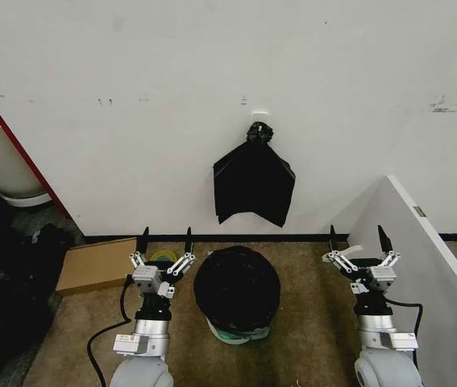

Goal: Place the garbage bag over the trash bin.

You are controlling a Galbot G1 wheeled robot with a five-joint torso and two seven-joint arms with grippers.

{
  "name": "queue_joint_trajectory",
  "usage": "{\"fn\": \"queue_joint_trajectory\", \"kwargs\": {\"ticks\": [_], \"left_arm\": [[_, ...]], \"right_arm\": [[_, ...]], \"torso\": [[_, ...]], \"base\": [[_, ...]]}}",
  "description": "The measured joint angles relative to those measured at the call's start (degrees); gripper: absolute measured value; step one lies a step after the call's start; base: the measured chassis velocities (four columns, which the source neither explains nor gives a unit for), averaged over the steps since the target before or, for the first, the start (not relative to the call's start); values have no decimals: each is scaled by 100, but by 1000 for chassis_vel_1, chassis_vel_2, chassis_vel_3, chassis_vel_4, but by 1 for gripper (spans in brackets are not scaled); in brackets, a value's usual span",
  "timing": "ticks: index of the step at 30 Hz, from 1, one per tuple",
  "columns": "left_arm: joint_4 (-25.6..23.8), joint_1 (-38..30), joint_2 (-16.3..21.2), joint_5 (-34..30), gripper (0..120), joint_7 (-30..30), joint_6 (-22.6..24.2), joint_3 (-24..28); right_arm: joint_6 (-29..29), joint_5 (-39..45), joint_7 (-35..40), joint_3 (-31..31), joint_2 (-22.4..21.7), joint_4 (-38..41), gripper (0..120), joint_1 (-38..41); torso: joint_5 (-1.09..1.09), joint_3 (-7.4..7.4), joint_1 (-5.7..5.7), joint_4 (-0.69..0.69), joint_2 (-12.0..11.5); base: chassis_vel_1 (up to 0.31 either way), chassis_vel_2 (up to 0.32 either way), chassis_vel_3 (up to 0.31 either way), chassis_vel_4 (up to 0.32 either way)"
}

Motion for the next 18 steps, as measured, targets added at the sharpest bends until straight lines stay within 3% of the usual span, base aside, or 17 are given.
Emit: {"fn": "queue_joint_trajectory", "kwargs": {"ticks": [18], "left_arm": [[-3, 3, -5, -20, 100, 10, -28, -17]], "right_arm": [[38, 6, -57, -26, 27, -10, 100, 19]], "torso": [[0, 0, 0, 0, 0]], "base": [[0, 0, 0, 0]]}}
